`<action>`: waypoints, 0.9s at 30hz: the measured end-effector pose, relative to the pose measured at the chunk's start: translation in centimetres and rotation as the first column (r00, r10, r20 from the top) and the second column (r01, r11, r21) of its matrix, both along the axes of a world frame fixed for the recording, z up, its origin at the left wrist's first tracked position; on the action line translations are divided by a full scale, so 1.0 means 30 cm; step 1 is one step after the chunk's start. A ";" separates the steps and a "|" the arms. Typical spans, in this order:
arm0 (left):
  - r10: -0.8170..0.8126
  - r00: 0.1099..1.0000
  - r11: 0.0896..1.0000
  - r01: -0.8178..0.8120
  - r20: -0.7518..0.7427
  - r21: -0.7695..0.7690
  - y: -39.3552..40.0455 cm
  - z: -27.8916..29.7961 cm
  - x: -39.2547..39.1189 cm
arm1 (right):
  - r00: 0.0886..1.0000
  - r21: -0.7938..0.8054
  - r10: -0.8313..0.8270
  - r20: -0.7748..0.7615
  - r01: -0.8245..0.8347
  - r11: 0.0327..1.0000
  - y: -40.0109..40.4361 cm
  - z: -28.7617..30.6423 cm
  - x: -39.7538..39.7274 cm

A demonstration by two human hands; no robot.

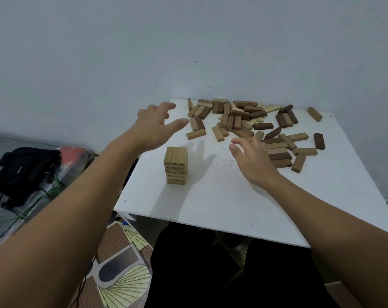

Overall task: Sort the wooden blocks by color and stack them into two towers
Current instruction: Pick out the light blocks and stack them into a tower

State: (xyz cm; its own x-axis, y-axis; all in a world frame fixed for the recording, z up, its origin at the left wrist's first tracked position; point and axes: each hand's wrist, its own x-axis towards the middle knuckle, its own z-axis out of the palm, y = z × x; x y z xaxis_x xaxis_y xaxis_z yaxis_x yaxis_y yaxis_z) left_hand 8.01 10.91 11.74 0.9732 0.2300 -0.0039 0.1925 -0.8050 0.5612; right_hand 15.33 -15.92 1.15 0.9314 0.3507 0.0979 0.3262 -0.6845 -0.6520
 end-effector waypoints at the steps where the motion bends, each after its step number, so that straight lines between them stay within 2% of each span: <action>1: -0.022 1.000 0.982 0.021 0.001 0.190 -0.050 0.006 0.020 | 0.999 -0.050 -0.028 0.023 0.029 0.998 -0.039 -0.009 0.010; 3: -0.084 0.996 0.896 0.073 0.005 0.437 -0.163 0.007 0.055 | 0.996 -0.143 -0.068 0.064 0.076 0.987 -0.115 -0.024 0.032; 6: -0.179 0.981 0.833 0.191 -0.073 0.519 -0.315 -0.035 0.113 | 0.989 -0.264 -0.069 0.128 0.101 0.959 -0.226 -0.053 0.081; 11: -0.196 0.961 0.861 0.263 -0.194 0.435 -0.506 -0.184 0.249 | 0.994 -0.326 -0.047 0.097 0.076 0.942 -0.369 -0.058 0.157; 14: -0.184 0.962 0.884 0.251 -0.202 0.393 -0.588 -0.280 0.344 | 0.991 -0.386 0.012 0.130 0.040 0.922 -0.424 -0.071 0.224; 19: -0.088 0.993 0.944 0.107 -0.074 0.313 -0.659 -0.392 0.507 | 0.990 -0.406 0.049 0.132 0.009 0.914 -0.450 -0.071 0.349; 24: -0.016 0.998 0.942 -0.006 0.064 0.336 -0.658 -0.453 0.642 | 0.988 -0.397 0.088 0.128 -0.030 0.917 -0.410 -0.060 0.504; 27: 0.004 0.993 0.958 -0.038 0.119 0.285 -0.658 -0.502 0.668 | 0.987 -0.370 0.093 0.130 -0.039 0.928 -0.376 -0.047 0.581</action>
State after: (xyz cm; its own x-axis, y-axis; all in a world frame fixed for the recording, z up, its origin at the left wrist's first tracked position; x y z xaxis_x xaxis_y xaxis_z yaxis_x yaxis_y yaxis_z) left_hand 28.06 -8.83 -3.32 0.9580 0.2252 0.1774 0.1583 -0.9314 0.3277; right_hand 32.77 -27.19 -0.26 0.8905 0.4476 0.0817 0.4500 -0.8397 -0.3041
